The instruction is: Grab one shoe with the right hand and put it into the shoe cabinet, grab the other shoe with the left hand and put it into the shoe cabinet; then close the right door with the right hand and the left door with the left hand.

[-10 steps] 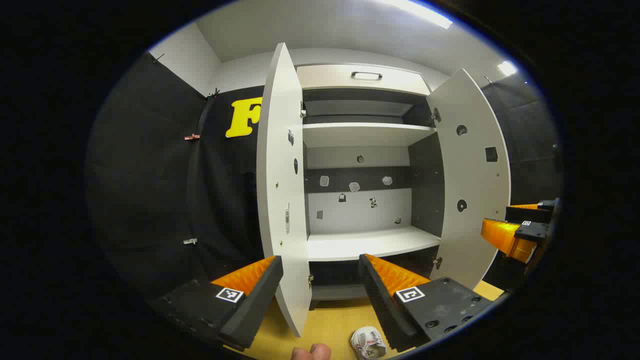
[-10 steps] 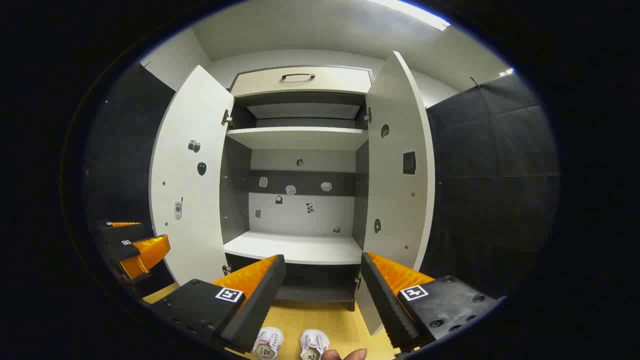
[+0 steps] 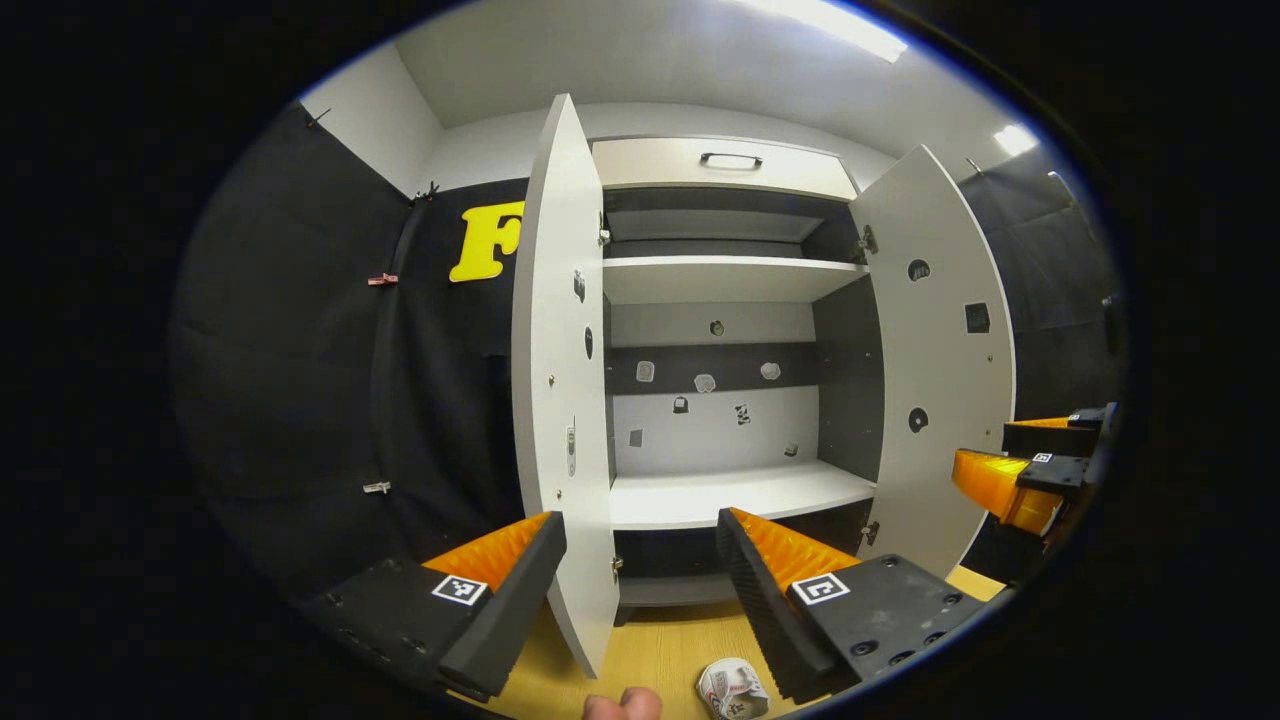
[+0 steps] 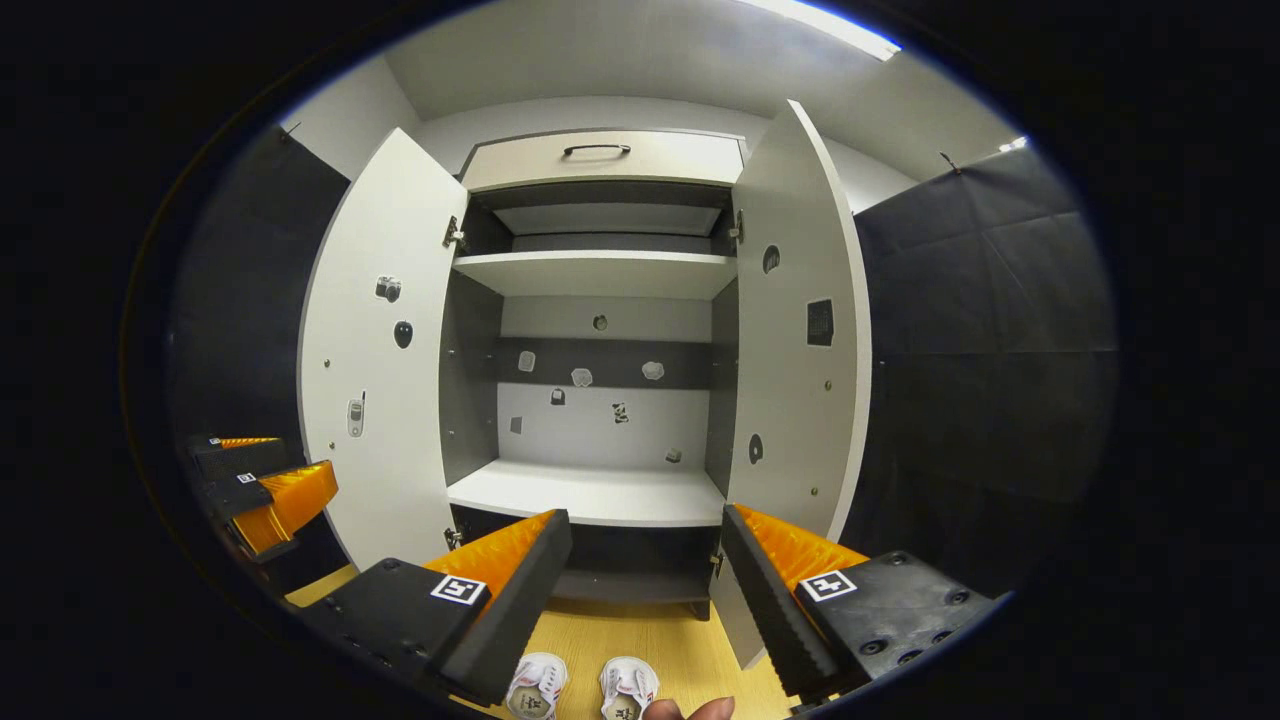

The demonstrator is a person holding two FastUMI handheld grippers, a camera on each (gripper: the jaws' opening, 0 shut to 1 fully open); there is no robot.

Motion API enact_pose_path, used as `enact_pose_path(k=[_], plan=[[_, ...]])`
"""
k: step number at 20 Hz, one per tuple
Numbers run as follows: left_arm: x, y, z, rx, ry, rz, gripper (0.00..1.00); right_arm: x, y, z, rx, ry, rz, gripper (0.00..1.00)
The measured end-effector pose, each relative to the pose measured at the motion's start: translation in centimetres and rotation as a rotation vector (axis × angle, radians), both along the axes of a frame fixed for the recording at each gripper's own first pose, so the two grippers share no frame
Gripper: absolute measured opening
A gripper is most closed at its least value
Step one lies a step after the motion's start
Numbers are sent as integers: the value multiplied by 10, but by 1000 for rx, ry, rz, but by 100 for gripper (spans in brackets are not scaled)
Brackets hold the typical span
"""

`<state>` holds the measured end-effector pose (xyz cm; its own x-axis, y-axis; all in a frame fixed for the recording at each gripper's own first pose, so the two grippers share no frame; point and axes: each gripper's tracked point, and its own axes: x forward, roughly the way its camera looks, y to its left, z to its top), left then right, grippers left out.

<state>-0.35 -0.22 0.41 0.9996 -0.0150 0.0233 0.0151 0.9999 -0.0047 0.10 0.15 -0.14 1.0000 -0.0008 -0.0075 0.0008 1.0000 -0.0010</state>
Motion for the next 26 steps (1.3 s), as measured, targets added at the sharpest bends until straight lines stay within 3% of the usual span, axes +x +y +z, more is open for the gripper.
enact_pose_path(k=[10,14,19,26], plan=[[-2,0,1,0,-7,-10,94,1,4,-3,7,9,5,98],[-2,1,1,-2,-14,-5,94,0,12,-26,25,71,27,98],[-2,4,-3,-4,-5,4,94,-14,22,-94,49,206,56,98],[-1,15,-15,6,23,10,94,-43,29,-244,95,495,66,99]])
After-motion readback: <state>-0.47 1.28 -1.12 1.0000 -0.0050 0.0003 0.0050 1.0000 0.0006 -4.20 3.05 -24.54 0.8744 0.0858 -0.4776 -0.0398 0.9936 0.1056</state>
